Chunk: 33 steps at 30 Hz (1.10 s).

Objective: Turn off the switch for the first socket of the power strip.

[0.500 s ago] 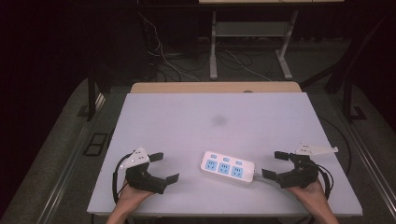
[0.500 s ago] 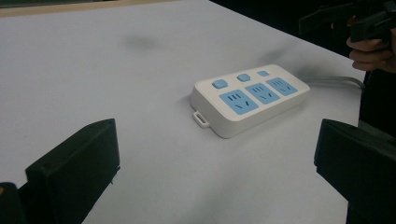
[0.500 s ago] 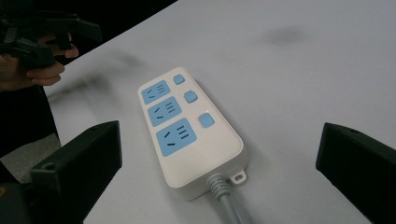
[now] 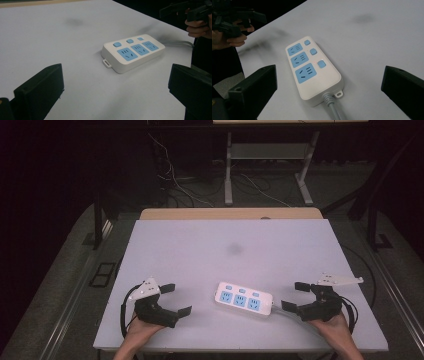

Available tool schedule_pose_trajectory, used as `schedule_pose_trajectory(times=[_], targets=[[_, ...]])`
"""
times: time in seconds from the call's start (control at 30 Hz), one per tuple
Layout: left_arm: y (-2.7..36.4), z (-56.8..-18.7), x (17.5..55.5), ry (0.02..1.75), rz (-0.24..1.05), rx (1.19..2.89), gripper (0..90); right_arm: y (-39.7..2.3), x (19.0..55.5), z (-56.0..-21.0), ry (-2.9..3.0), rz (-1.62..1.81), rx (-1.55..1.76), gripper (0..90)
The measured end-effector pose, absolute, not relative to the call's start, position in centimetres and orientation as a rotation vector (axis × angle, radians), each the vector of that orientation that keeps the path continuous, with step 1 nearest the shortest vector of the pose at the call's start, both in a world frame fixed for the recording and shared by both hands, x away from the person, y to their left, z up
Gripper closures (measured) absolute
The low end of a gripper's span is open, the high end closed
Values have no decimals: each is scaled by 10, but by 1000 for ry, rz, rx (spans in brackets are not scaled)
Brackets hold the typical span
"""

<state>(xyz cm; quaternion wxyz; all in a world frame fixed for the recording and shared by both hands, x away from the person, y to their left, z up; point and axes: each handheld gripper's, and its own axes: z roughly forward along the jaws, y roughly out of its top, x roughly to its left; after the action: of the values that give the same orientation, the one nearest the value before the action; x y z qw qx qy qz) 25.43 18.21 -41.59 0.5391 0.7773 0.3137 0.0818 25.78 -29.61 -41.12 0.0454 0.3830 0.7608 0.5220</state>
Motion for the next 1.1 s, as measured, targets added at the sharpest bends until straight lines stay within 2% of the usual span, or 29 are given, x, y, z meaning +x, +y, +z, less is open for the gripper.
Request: schedule_pose_trajectory(times=[0.77, 1.1], targets=[[179, -418, 254, 738, 180, 1858, 0, -289, 261, -404, 2394, 1538, 1163, 1], [180, -419, 254, 745, 179, 1858, 0, -273, 277, -392, 2492, 1474, 1124, 2]])
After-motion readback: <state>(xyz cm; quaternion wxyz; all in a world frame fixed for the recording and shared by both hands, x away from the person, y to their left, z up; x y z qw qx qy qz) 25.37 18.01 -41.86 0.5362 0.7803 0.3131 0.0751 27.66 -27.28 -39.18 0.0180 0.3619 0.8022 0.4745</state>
